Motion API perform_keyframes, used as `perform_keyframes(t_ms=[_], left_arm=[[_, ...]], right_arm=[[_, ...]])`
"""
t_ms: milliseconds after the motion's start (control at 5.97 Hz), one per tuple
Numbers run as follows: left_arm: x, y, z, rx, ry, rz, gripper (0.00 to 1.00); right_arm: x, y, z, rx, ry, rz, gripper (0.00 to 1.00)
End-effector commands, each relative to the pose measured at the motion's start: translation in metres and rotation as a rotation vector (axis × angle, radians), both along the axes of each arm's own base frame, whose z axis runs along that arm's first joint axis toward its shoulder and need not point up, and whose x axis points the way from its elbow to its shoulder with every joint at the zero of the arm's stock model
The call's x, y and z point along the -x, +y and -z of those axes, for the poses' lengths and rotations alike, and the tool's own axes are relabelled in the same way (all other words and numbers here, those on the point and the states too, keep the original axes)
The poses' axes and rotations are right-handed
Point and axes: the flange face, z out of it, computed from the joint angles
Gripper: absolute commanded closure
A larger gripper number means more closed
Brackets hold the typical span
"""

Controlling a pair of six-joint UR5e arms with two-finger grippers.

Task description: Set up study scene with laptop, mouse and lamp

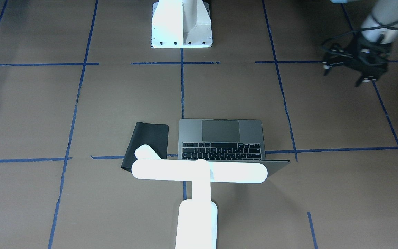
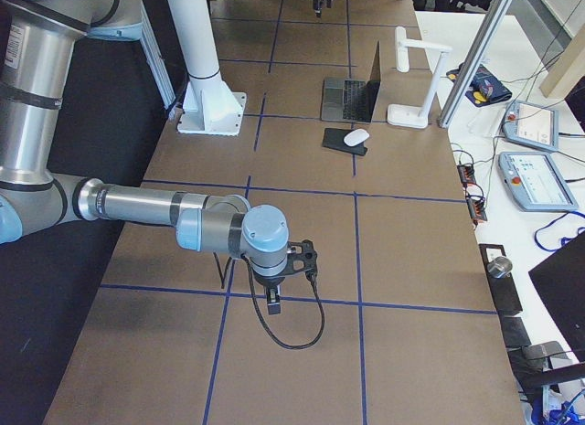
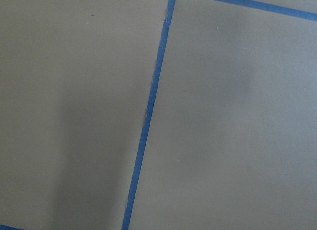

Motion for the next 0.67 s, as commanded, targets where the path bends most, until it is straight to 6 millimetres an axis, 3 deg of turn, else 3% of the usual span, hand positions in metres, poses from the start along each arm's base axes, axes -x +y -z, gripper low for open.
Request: perform_keyframes(t_ms=[0,168,335,503], left_arm=[[0.1,-0.015,-0.099,0.062,-0.03,0.028,0.0],[0.152,-0.016,-0.151,0.066,-0.044,0.021,0.0],[0.179,0.002,-0.188,0.126,-0.025,0.055,0.0],[0.18,0.027,-0.228,0.219,-0.023,0.063,0.0]], right_arm=[[0.001,-0.001,0.0,0.007,-0.004,-0.004,0.0],[0.002,-0.001,0.001,0.006,-0.007,-0.004,0.0],[0.002,-0.001,0.001,0.004,-0.011,-0.002,0.0],[0.002,-0.001,0.002,0.003,-0.011,-0.003,0.0]])
